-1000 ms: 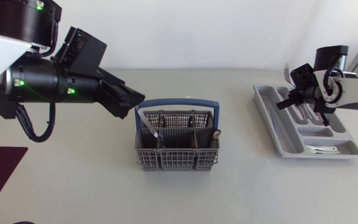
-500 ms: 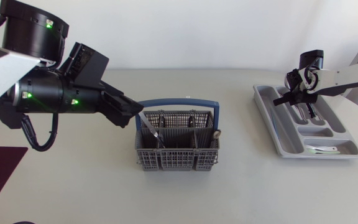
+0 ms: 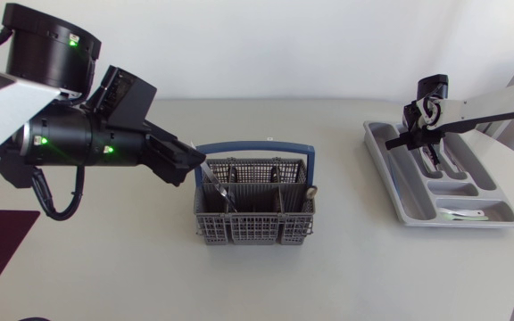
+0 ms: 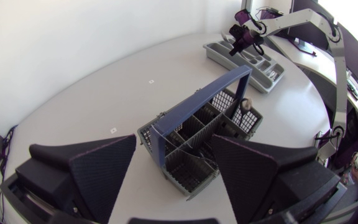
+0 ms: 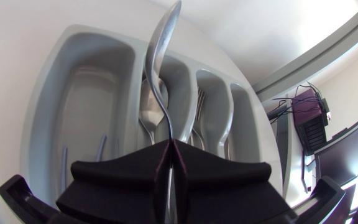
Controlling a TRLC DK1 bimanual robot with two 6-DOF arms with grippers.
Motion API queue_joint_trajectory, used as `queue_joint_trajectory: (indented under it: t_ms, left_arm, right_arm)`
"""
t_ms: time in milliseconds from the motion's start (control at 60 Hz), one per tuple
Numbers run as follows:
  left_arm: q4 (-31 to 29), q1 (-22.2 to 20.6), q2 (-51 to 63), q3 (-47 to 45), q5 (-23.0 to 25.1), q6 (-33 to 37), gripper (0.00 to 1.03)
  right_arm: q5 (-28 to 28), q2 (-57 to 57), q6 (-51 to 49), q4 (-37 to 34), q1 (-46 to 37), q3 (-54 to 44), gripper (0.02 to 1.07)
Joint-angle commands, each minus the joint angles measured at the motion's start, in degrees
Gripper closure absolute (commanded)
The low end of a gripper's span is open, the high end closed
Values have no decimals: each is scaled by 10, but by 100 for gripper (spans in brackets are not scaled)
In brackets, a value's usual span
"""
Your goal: Sort the cutlery from the basket into the organizer compartments.
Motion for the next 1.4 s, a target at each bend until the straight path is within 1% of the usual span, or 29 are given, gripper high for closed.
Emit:
queue_joint_trajectory:
  t_ms: [0,100,117,133,300,333,383,483,600,750,850,983,1167,1300,1383]
  left_arm:
    - [-5,4,-7,-13,-4,-9,20]
    - [-6,3,-6,-14,-3,-12,20]
    - [-7,3,-6,-15,-4,-13,20]
    - [-9,2,-6,-16,-4,-13,20]
    - [-18,-1,-8,-22,-4,-22,18]
    - [-20,-2,-9,-24,-3,-23,18]
    - [-20,-4,-10,-28,-3,-27,18]
    - [-20,-11,-11,-37,-3,-35,17]
    - [-5,-11,-10,-54,-3,-35,17]
    - [6,-13,3,-75,0,-58,17]
    - [6,-17,11,-72,0,-73,18]
    - [-6,-23,15,-57,0,-81,18]
    - [-32,-26,53,-20,0,-97,18]
    - [-35,-28,76,1,-1,-117,27]
    - [-35,-33,85,9,-2,-126,27]
  right_arm:
    - [15,25,8,-9,-3,16,88]
    - [14,28,8,-8,2,10,79]
    - [14,28,8,-8,2,8,76]
    - [14,24,8,-8,4,4,71]
    - [8,-8,8,-4,9,-19,48]
    - [8,-17,8,-3,10,-27,44]
    - [7,-41,6,4,14,-47,41]
    - [-9,-101,-2,20,17,-101,39]
    - [-47,-199,-13,45,29,-192,39]
    - [-57,-284,-25,50,45,-270,39]
    - [-64,-330,-25,50,58,-313,39]
    - [-68,-378,-24,50,69,-356,39]
    - [-68,-417,-21,50,83,-391,39]
    - [-68,-429,-21,50,83,-399,39]
    - [-68,-434,-20,50,84,-403,39]
